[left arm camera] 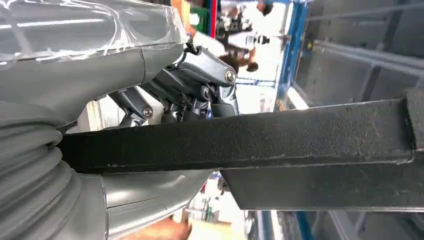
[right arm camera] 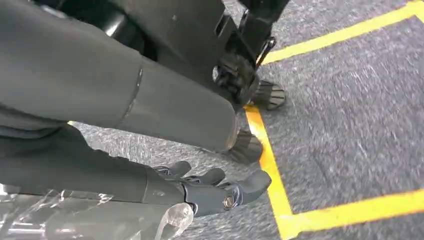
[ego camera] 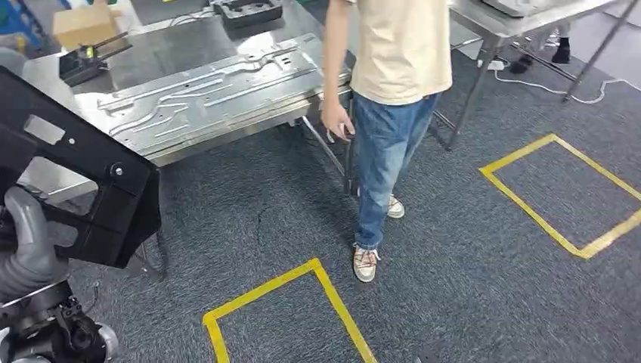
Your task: Take the parts from the cabinet and place them on the table.
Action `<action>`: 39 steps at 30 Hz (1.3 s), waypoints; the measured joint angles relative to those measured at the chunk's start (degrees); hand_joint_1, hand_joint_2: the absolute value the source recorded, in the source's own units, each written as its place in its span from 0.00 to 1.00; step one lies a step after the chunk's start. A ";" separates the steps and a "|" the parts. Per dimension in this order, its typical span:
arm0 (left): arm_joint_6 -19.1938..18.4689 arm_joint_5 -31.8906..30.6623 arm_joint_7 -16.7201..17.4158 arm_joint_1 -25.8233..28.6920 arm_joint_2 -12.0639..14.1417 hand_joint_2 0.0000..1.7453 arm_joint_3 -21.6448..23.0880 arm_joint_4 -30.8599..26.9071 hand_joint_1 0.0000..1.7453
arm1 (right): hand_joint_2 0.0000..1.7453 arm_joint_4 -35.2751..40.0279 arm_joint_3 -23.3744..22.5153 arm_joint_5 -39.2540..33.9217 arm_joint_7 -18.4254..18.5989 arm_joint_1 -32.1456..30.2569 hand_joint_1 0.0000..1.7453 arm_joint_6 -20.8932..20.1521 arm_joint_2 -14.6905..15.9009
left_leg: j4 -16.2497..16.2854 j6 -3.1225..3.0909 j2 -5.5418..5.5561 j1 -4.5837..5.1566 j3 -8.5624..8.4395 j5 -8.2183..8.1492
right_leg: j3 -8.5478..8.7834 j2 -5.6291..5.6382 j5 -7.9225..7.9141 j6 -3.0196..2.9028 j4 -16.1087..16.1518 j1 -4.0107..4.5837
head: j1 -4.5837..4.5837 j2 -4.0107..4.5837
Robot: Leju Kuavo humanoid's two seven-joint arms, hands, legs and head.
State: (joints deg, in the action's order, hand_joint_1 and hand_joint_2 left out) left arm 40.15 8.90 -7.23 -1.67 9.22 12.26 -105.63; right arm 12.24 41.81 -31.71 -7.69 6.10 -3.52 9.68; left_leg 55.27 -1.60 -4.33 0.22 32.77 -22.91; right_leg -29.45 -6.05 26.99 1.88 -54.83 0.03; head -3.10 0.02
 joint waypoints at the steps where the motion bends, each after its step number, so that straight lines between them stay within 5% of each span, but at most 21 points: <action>1: 0.02 -0.11 0.00 0.04 0.00 1.00 -0.07 0.00 1.00 | 0.00 0.00 0.02 0.13 0.26 0.16 0.00 0.00 -0.02 | 0.04 -0.16 0.76 0.08 0.23 -0.02 | 0.22 -0.47 0.05 0.20 0.06 -0.04 | 0.17 0.00; 4: 0.07 -0.24 0.41 0.15 0.17 1.00 -0.37 -0.04 1.00 | 0.00 0.02 0.04 0.24 0.39 0.68 0.00 -0.02 -0.15 | -0.48 -1.17 3.03 -0.16 0.02 0.39 | 0.93 -2.16 0.47 1.25 0.40 -0.11 | 0.13 0.00; 6: 0.07 -0.33 0.52 -0.13 0.17 1.00 -0.39 -0.07 1.00 | 0.00 0.02 0.15 0.24 0.20 0.49 0.00 -0.04 -0.24 | -0.61 -1.59 4.26 -0.54 -0.14 0.46 | -0.74 3.33 3.22 1.67 -3.74 -0.51 | 0.31 0.00; 7: 0.07 -0.31 0.57 -0.07 0.17 1.00 -0.39 -0.07 1.00 | 0.00 0.02 0.26 0.26 0.11 0.45 0.00 -0.04 -0.28 | -0.61 -1.87 4.88 -0.56 -0.16 0.59 | -3.27 4.60 5.62 1.76 -8.77 -0.52 | 0.44 0.00; 9: -0.09 -0.28 0.57 -0.11 0.17 1.00 -0.31 0.00 1.00 | 0.00 0.02 0.55 0.35 -0.02 0.07 0.00 0.00 -0.31 | -0.57 -1.91 6.55 -0.49 -0.12 0.57 | -8.18 5.43 8.26 1.86 -17.78 -0.52 | 0.48 0.00; 10: -0.09 -0.26 0.59 -0.12 0.17 1.00 -0.26 0.02 1.00 | 0.00 0.02 0.66 0.39 -0.15 0.02 0.00 0.00 -0.37 | -0.57 -1.90 7.43 -0.49 -0.16 0.57 | -9.15 5.45 7.61 1.83 -18.77 -0.52 | 0.48 0.00; 11: -0.09 -0.24 0.59 -0.12 0.17 1.00 -0.26 0.02 1.00 | 0.00 0.02 0.85 0.44 -0.29 -0.06 0.00 -0.04 -0.42 | -0.56 -1.90 8.30 -0.54 -0.26 0.57 | -8.75 5.49 5.71 1.75 -17.06 -0.53 | 0.48 0.00; 13: -0.09 -0.09 0.57 -0.19 0.17 1.00 -0.26 0.02 1.00 | 0.00 0.02 1.05 0.48 -0.52 -0.10 0.00 -0.04 -0.42 | -0.54 -1.82 10.07 -0.62 -0.48 0.54 | -4.89 6.68 -0.09 1.55 -7.25 -0.78 | 0.48 0.00; 14: -0.09 -0.07 0.57 -0.24 0.17 1.00 -0.24 0.02 1.00 | 0.00 0.02 1.12 0.52 -0.61 -0.19 0.00 -0.04 -0.42 | -0.54 -1.66 10.72 -0.72 -0.43 0.53 | -2.78 10.40 -2.22 1.54 -2.17 -1.17 | 0.50 0.00; 15: -0.11 0.02 0.57 -0.45 0.17 1.00 -0.24 0.02 1.00 | 0.00 0.02 1.27 0.59 -0.72 -0.14 0.00 -0.04 -0.42 | -0.20 -1.17 11.42 -0.33 -0.08 0.33 | -2.07 12.72 -1.92 1.34 -0.10 -1.17 | 0.50 0.00; 19: -0.53 0.63 0.57 -0.61 0.50 1.00 -0.09 0.07 1.00 | 0.00 0.02 1.44 0.81 -0.79 0.35 0.00 -0.04 -0.88 | -0.49 0.32 14.17 -0.87 0.57 0.68 | -1.91 8.81 -2.23 -0.12 0.09 -1.03 | 0.50 0.00; 21: -0.74 0.85 0.55 -0.77 0.63 1.00 -0.04 0.09 1.00 | 0.00 0.02 1.44 0.87 -0.81 0.21 0.00 0.02 -0.83 | 3.64 0.62 7.67 -0.66 2.38 -2.11 | -1.85 7.30 -2.24 -0.88 0.27 -0.99 | 0.05 0.00; 22: -0.81 0.92 0.55 -0.86 0.63 1.00 -0.02 0.09 1.00 | 0.00 0.02 1.46 0.87 -0.79 0.05 0.00 0.18 -0.83 | 8.31 0.98 6.17 -0.80 4.60 -4.65 | -1.83 6.43 -2.18 -0.98 0.27 -0.87 | -0.02 0.00; 24: -0.98 1.14 0.55 -0.77 0.70 1.00 0.11 0.13 1.00 | 0.00 0.02 1.46 0.90 -0.77 -0.10 0.00 0.17 -0.85 | 17.11 1.40 5.33 -1.00 8.81 -8.13 | -1.85 4.73 -2.04 -1.12 0.23 -0.73 | -0.04 0.00; 25: -1.05 1.16 0.52 -0.69 0.74 1.00 0.18 0.15 1.00 | 0.00 0.00 1.46 0.96 -0.70 -0.10 0.00 0.22 -0.85 | 18.89 1.49 5.24 -1.08 9.67 -8.13 | -1.83 3.88 -1.98 -1.10 0.22 -0.71 | -0.04 0.00; 26: -1.16 1.36 0.52 -0.68 0.81 1.00 0.17 0.15 1.00 | 0.00 0.00 1.46 1.03 -0.70 -0.06 0.00 0.22 -0.92 | 17.39 1.54 5.10 -1.10 8.98 -6.98 | -1.78 3.06 -1.89 -1.06 0.22 -0.70 | -0.04 0.00; 28: -1.31 1.53 0.50 -0.76 0.92 1.00 0.13 0.15 1.00 | 0.00 0.00 1.53 1.07 -0.68 0.05 0.00 0.22 -1.16 | 7.41 1.43 3.84 -1.08 3.64 -2.36 | -1.42 1.57 -1.61 -0.77 0.22 -0.70 | -0.04 0.00; 30: -1.62 1.51 0.35 -0.92 1.03 1.00 0.11 0.15 1.00 | 0.00 0.00 1.62 1.09 -0.68 0.01 0.00 0.22 -1.27 | -0.01 0.64 -0.57 -0.44 -0.32 -0.67 | -0.81 0.44 -1.13 -0.15 0.16 -0.14 | -0.04 0.00; 35: -2.21 2.01 0.15 -0.88 1.11 1.00 0.09 0.13 1.00 | 0.00 0.00 1.75 0.90 -0.55 0.47 0.00 0.22 -1.31 | -0.64 -1.13 2.70 -0.65 -0.37 -0.10 | 0.11 -1.72 -0.21 1.45 0.41 -0.36 | 0.17 0.00; 37: -2.78 2.30 -0.18 -1.02 1.14 1.00 0.07 0.11 1.00 | 0.00 0.00 1.75 0.59 -0.55 0.41 0.00 0.22 -1.35 | -0.66 -1.39 3.28 -0.83 -0.42 -0.06 | -0.63 2.38 1.62 1.72 -2.06 -0.70 | 0.44 0.00; 39: -4.61 3.58 -0.85 -0.98 1.25 1.00 0.07 0.11 1.00 | 0.00 0.00 1.77 0.28 -0.85 0.23 0.00 0.20 -1.42 | -0.65 -1.83 3.91 -0.86 -0.42 -0.09 | -5.69 5.27 6.67 1.97 -12.26 -0.80 | 0.57 0.00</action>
State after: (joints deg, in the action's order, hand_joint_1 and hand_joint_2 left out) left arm 35.54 12.48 -8.09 -2.65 10.47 12.33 -105.53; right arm 12.24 43.58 -31.43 -8.55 6.33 -3.32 8.26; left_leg 54.62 -3.43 -0.42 -0.63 32.36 -23.00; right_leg -35.14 -0.78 33.66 3.85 -67.09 -0.77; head -2.54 0.02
